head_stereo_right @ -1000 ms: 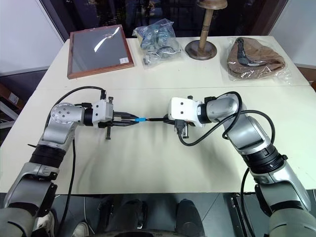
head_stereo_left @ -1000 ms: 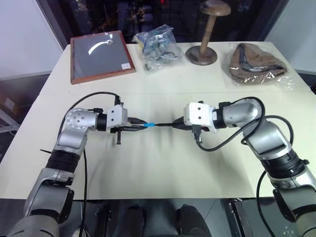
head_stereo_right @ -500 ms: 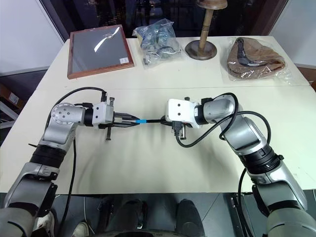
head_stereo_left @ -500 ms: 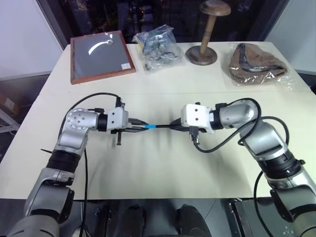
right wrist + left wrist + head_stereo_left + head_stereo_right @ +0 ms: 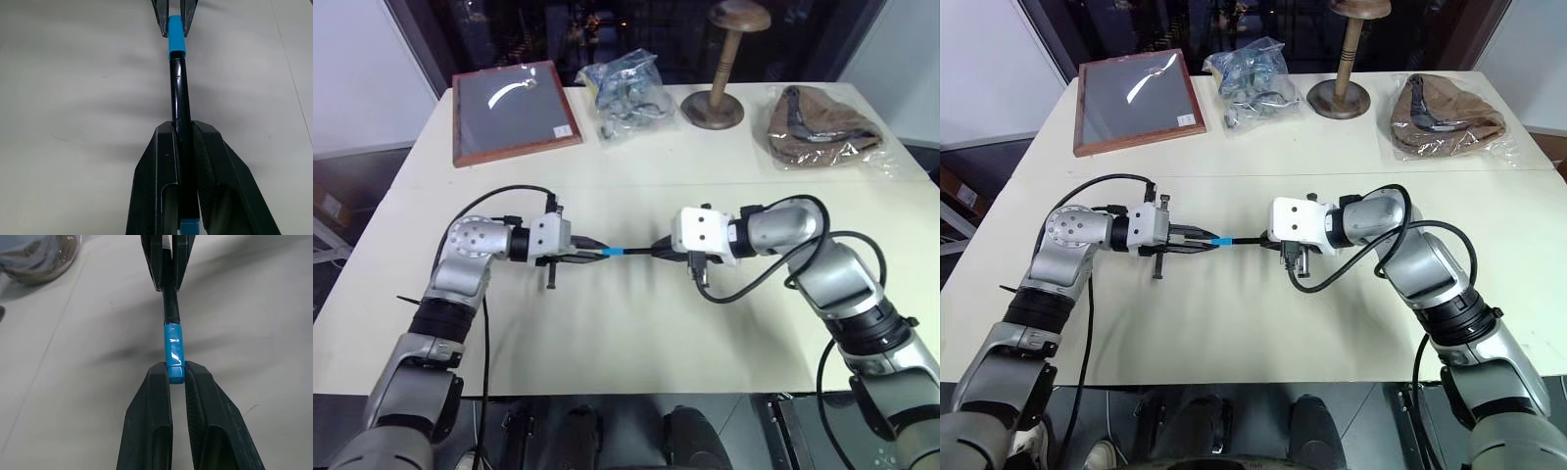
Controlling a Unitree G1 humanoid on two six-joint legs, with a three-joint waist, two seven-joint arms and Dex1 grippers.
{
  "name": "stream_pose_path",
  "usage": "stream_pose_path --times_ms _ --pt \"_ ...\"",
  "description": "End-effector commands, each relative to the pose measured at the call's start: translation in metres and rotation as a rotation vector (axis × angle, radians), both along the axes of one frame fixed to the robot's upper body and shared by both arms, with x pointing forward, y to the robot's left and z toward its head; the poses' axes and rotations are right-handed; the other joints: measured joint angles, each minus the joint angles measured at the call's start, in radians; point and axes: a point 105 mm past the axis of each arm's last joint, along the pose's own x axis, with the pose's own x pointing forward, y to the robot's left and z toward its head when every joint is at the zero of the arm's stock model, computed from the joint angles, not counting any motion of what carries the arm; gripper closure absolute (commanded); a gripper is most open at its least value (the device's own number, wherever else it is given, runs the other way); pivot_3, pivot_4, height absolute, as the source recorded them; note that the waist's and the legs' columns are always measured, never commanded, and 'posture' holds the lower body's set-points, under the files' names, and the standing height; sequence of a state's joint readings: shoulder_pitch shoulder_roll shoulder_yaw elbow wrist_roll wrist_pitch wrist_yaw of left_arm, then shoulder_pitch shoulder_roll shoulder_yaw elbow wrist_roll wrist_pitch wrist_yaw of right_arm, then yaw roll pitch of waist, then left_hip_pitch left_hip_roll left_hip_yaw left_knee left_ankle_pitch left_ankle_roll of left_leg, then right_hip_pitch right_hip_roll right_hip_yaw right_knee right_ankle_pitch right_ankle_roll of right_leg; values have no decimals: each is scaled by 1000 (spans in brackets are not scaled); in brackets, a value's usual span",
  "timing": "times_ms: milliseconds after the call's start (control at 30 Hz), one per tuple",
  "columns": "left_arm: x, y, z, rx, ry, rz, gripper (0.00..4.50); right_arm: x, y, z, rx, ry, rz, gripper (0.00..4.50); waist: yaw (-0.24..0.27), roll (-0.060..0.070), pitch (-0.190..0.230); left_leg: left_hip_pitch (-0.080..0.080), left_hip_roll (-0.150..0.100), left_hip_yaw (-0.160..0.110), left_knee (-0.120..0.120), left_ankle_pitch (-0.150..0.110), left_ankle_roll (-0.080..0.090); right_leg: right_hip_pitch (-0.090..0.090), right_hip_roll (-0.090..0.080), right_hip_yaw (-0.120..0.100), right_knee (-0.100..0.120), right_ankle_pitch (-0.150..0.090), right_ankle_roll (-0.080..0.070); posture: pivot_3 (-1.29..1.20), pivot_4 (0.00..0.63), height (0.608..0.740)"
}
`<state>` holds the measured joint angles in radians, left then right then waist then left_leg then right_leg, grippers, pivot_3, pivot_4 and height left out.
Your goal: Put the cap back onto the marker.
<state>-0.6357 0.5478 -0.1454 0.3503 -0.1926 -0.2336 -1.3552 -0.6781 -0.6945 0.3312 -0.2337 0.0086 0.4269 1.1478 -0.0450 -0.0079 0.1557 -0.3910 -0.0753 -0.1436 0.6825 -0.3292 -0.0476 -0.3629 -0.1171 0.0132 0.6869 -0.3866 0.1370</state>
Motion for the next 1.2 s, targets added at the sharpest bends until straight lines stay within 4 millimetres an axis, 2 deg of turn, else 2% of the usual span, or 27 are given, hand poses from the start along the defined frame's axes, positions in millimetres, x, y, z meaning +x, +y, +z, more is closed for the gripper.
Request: stream_pose_path --times_ms 33,367,767,1200 --pt "-4 -10 11 -27 -45 -48 4439 -17 24 16 12 -91 138 4500 0 0 0 0 0 0 0 0 0 0 0 0 0 0 0 0 150 740" --pt "-4 -11 8 19 -178 -96 4439 -20 29 14 24 -56 150 4500 0 0 0 0 0 0 0 0 0 0 0 0 0 0 0 0 150 740" --pt "-2 -14 13 -49 -36 -52 4439 -19 34 18 20 -100 161 4500 -1 0 0 0 0 0 0 0 0 -1 0 0 1 0 0 0 150 740" --pt "-6 -20 17 -54 -98 -83 4439 -23 39 12 18 -86 183 4500 0 0 0 0 0 0 0 0 0 -1 0 0 1 0 0 0 150 740"
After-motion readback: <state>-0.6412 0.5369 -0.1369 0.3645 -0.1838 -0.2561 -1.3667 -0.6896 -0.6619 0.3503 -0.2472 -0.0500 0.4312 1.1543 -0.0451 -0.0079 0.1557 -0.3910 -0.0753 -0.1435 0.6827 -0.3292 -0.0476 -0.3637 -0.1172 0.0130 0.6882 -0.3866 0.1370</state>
